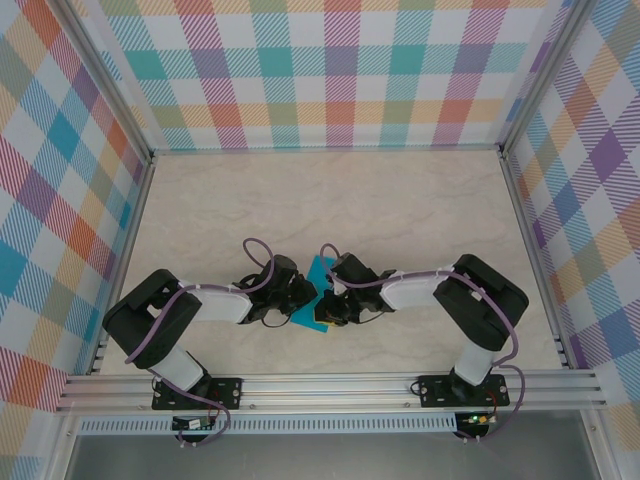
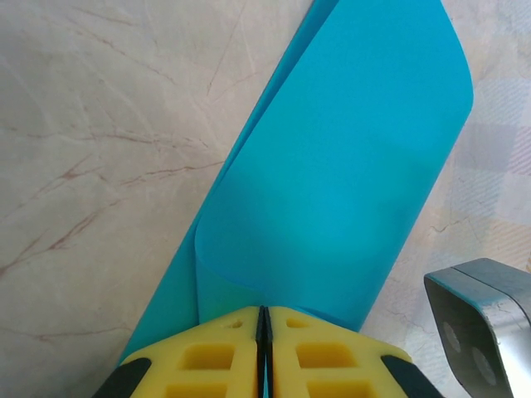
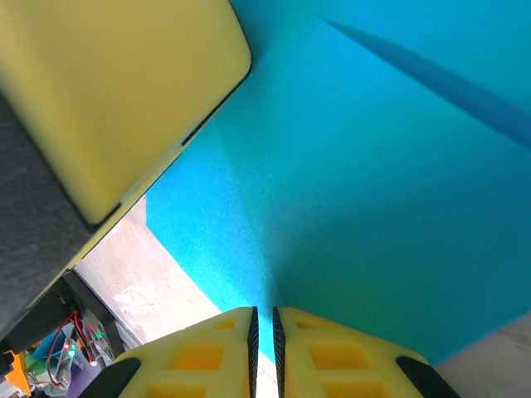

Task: Fold a paper plane with a square sheet of paper (pick it up from the middle)
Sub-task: Fold the triangle a second time at the center of the table.

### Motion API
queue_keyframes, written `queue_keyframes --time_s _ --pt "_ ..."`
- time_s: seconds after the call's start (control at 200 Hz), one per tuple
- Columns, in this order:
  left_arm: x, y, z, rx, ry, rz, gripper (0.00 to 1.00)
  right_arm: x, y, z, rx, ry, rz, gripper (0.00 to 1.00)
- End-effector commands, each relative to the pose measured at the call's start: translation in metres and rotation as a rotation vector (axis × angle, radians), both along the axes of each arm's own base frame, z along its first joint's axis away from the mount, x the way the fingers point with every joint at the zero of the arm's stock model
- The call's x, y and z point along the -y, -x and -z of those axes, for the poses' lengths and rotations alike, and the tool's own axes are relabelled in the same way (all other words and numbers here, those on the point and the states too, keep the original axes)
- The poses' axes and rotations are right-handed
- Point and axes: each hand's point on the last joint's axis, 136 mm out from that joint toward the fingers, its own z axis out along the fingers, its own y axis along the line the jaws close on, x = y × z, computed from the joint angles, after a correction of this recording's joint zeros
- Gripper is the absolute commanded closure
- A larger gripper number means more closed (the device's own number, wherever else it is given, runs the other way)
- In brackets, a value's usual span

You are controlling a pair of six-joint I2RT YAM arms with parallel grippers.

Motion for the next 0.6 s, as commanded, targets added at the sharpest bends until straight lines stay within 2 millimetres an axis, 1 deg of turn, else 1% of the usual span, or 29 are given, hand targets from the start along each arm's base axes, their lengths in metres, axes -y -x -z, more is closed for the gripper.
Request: queue_keyframes --time_s 0.0,0.15,0.46,0.515,0.595 --pt "-0.019 0.012 0.02 -0.051 -0.091 -0.026 0.89 0.019 0.027 0.014 -0.099 0.062 -0.02 0.83" --pt "-0.019 0.012 0.022 -0.054 -0.092 -0.033 0.89 0.022 0.034 0.009 -0.1 0.045 -0.048 0.82" --pt "-0.019 0.013 0.024 -0.062 -0.091 -0.032 0.89 0.05 0.052 0.017 -0.113 0.118 -0.066 0.81" --pt "-0.018 0.013 0.024 -0.061 -0.087 -0.031 0.89 0.054 0.053 0.015 -0.104 0.134 -0.072 0.81" --pt "-0.017 0.013 0.023 -0.06 -0.081 -0.03 0.89 0.055 0.049 0.005 -0.068 0.136 -0.07 0.81"
